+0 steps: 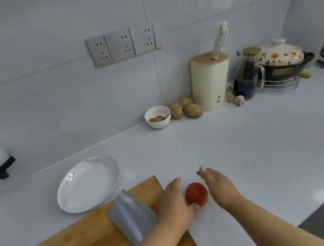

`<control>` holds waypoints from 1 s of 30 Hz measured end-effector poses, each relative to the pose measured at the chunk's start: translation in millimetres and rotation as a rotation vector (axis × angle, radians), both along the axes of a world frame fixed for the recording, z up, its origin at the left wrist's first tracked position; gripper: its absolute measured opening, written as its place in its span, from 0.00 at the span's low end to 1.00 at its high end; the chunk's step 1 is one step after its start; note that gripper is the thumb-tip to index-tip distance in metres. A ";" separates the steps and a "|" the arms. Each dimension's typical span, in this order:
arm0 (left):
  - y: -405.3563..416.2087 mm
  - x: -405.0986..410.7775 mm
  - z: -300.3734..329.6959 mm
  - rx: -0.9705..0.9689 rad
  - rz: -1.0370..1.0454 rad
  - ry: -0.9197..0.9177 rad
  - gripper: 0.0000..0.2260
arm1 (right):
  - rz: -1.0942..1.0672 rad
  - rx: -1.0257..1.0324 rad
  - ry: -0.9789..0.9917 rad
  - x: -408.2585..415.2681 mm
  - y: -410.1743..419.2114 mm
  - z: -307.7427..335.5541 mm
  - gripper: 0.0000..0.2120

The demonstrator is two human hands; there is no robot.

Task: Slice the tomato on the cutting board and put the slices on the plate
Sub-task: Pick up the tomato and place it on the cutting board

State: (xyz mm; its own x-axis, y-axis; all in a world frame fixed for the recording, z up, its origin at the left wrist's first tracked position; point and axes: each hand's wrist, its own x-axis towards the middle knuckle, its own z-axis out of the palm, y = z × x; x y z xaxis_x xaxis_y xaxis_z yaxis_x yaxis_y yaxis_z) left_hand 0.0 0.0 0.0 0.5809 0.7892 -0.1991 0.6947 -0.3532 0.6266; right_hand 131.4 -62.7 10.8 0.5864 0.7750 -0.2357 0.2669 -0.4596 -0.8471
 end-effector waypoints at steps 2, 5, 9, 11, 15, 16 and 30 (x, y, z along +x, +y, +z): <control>0.8 9.8 -2.0 0.000 -0.049 0.044 0.36 | -0.009 -0.034 0.109 1.7 0.9 -3.9 0.30; -0.4 19.7 -5.7 -0.007 -0.071 0.084 0.25 | 0.005 -0.061 0.206 0.3 0.6 -5.5 0.31; -1.2 24.5 -6.6 0.016 -0.047 -0.017 0.11 | 0.009 -0.052 0.185 1.1 0.7 -2.3 0.34; 0.2 22.3 -3.8 0.010 -0.007 -0.092 0.15 | 0.003 -0.026 0.216 0.8 3.4 0.9 0.33; 6.5 6.4 11.2 0.013 0.065 -0.168 0.29 | 0.019 0.054 0.290 -11.2 14.5 17.8 0.32; 8.6 0.3 15.4 0.009 0.089 -0.183 0.30 | 0.033 0.063 0.296 -16.3 18.2 21.9 0.32; 36.1 -162.2 35.5 0.088 0.441 -0.297 0.32 | 0.329 0.146 0.516 -160.3 68.1 43.1 0.27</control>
State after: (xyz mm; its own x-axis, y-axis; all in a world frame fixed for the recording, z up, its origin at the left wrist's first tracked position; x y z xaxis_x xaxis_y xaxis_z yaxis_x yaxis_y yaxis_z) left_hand -162.2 36.1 35.5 0.2120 0.9773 0.0011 0.5867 -0.1282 0.7996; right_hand -28.9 5.4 53.9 0.1504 0.9411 -0.3029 -0.0849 -0.2929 -0.9524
